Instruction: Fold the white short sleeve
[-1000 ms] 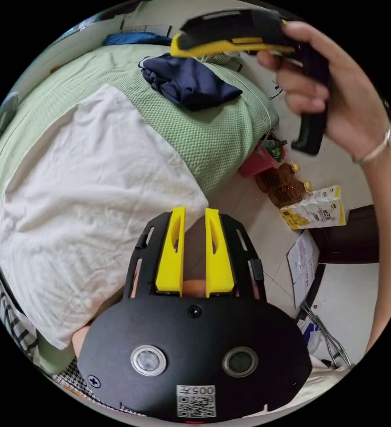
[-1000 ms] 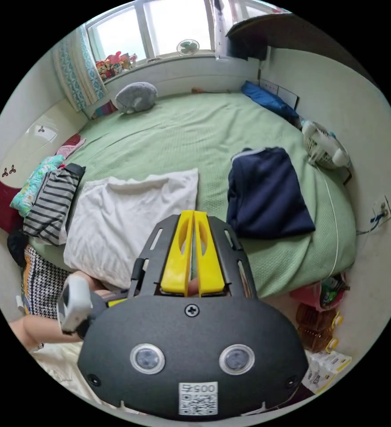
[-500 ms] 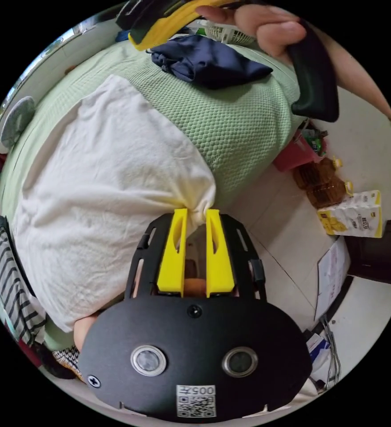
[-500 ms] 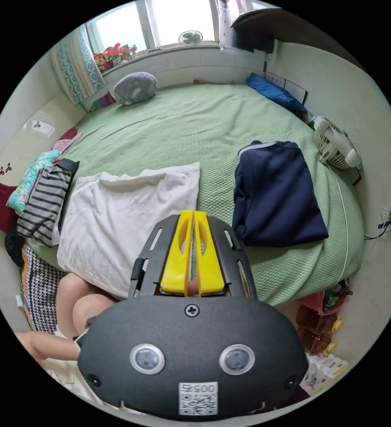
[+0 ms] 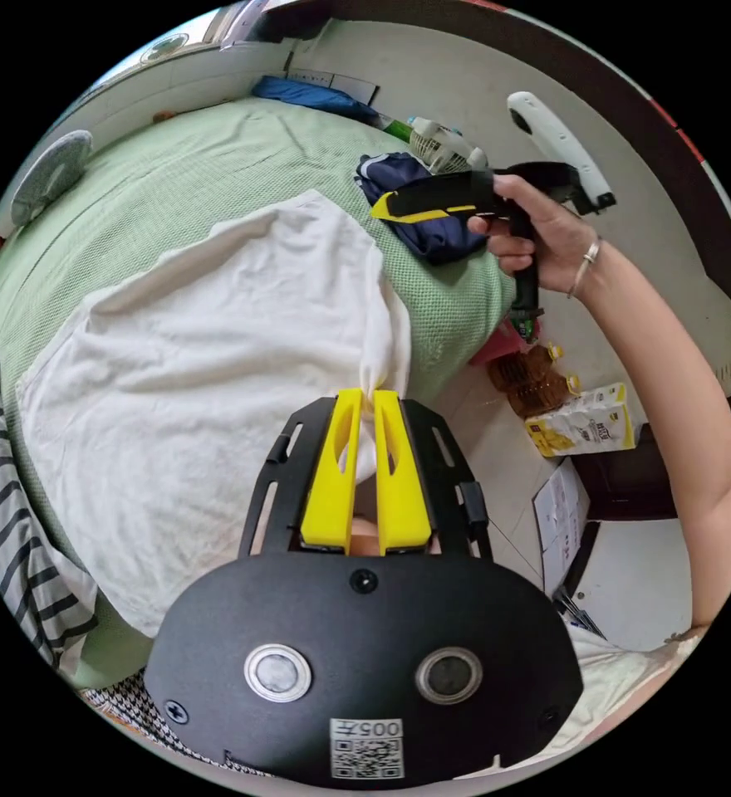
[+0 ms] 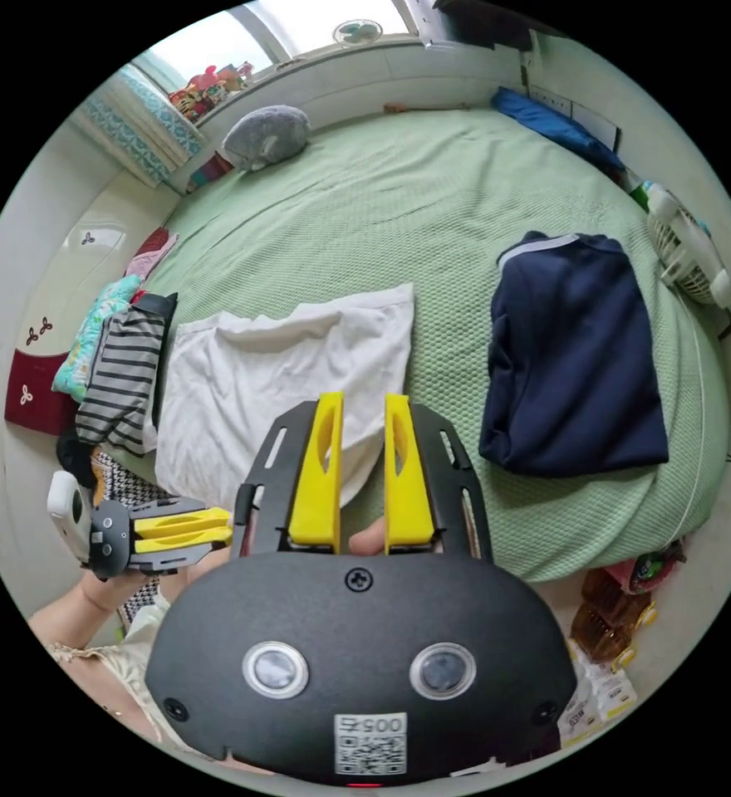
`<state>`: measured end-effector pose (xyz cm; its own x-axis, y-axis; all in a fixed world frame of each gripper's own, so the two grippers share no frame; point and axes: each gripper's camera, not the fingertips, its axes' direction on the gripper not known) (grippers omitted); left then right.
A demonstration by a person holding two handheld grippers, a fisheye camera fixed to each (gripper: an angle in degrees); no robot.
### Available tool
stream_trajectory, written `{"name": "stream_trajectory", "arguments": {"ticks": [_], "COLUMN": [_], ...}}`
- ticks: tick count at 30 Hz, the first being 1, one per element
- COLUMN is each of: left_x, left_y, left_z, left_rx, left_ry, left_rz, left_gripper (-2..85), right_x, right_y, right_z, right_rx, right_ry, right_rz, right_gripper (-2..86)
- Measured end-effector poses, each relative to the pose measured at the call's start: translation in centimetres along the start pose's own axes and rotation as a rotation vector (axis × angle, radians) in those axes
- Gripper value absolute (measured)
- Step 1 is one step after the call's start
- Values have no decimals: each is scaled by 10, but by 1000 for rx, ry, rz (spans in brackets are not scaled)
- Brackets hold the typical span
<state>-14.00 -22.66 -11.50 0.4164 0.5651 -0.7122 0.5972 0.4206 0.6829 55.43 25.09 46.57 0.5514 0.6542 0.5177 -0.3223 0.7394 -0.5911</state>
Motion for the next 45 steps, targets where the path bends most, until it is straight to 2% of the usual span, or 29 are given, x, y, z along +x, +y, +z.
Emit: {"name": "stream_trajectory", "arguments": {"ticks": [6, 17, 21, 27, 31, 38, 45], "left_x": [-12, -13, -15, -17, -19, -25, -20], "left_y": [26, 50, 55, 69, 77, 92, 104], "left_z": [-11, -19, -20, -27, -32, -39, -53], "left_rx": [23, 32, 38, 42, 42, 40, 51], "left_ry": [25, 90, 114, 117, 127, 145, 150], "left_rz": [23, 78, 77, 93, 101, 99, 109], "left_gripper": [43, 42, 42, 42, 42, 42, 41], "right_x": [23, 76, 75, 79, 83, 75, 44], "right_y": [-32, -63, -70, -79, -84, -86, -93], "right_z": [50, 87, 98, 103, 113, 109, 74], "right_rx": [-149, -160, -176, -110, -156, -106, -62], "right_ry": [-41, -202, -156, -153, -185, -268, -194], "right_rz": [15, 132, 106, 119, 119, 108, 20], "right_gripper": [76, 112, 110, 84, 82, 8, -9]}}
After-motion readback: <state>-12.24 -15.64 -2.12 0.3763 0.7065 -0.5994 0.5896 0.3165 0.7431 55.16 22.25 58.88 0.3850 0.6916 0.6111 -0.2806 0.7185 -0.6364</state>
